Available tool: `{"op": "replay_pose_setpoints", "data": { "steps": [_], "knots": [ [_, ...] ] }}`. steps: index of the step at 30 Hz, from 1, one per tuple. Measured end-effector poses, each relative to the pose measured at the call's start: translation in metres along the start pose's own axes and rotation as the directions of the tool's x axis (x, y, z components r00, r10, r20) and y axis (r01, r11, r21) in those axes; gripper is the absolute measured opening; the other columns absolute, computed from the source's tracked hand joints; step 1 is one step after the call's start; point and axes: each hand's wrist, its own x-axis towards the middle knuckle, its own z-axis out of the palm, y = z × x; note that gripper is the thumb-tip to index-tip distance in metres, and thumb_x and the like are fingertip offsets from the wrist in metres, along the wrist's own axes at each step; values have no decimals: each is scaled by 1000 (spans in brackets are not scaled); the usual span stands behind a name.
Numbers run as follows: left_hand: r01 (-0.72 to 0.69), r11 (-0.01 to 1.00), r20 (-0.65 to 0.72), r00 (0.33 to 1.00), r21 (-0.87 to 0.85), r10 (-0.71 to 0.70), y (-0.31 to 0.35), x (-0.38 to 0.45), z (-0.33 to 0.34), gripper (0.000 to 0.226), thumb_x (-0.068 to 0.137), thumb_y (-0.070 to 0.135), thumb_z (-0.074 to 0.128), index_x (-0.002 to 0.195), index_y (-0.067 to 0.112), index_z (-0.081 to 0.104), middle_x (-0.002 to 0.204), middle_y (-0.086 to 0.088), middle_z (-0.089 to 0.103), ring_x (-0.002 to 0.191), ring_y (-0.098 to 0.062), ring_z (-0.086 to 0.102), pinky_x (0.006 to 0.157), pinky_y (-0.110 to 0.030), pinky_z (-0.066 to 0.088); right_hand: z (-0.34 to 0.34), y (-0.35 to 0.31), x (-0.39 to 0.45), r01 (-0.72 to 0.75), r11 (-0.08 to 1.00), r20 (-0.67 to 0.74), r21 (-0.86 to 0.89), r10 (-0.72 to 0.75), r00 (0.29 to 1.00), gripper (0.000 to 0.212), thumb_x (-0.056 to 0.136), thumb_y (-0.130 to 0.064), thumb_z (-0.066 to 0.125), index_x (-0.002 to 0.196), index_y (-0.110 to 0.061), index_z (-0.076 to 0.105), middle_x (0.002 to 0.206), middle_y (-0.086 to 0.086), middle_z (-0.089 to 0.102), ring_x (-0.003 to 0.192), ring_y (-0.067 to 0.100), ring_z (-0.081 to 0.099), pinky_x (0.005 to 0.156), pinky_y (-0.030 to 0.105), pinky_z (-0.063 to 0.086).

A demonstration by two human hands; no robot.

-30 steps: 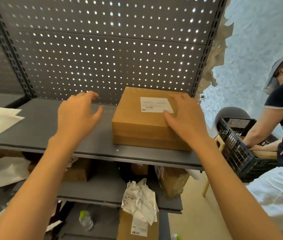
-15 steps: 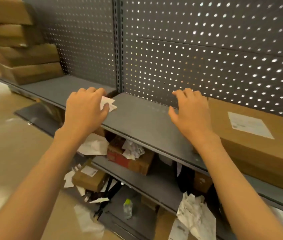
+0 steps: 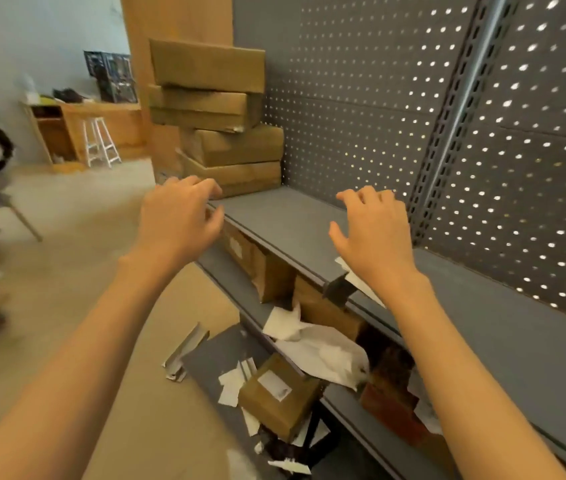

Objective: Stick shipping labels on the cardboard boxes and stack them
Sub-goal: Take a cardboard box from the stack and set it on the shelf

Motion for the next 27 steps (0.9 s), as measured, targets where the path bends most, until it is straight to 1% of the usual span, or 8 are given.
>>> {"op": "replay_pose_setpoints", "data": {
  "steps": [4,8,16,23,27],
  "knots": [
    [62,997,-14,998,45,-62,-60,17,12,25,87,29,58,106,14,66,98,-11,67,90,-36,60,73,-40,46,22,-53,45,77,996,-19,45,-76,997,38,92,-30,51,126,-11,50,114,11,54,107,31,47,87,38,35],
    [113,992,-14,994,65,-112,-105,34,23,27,88,29,56,107,14,65,102,-11,66,93,-36,59,74,-41,45,45,-94,83,141,987,-35,78,-138,990,37,92,-31,51,123,-11,52,114,10,55,107,30,48,88,38,36],
    [95,991,-59,994,93,-90,-181,79,61,25,87,29,56,105,14,65,102,-9,67,92,-34,60,74,-40,46,101,-158,156,196,976,-49,100,-191,980,35,93,-32,48,122,-13,52,115,8,55,108,29,47,87,37,35],
    [45,991,-135,991,125,-28,-241,152,95,25,87,29,55,105,15,66,100,-8,68,93,-33,60,74,-40,45,136,-200,245,184,977,-154,110,-166,974,33,90,-29,51,118,-12,55,112,11,57,106,31,49,88,40,36],
    [18,994,-177,984,108,1,-272,189,111,25,87,30,55,104,16,66,100,-8,68,91,-33,60,75,-41,45,149,-223,286,179,977,-204,115,-153,967,34,90,-30,51,118,-12,55,111,11,58,105,31,49,86,40,37]
  ]
}}
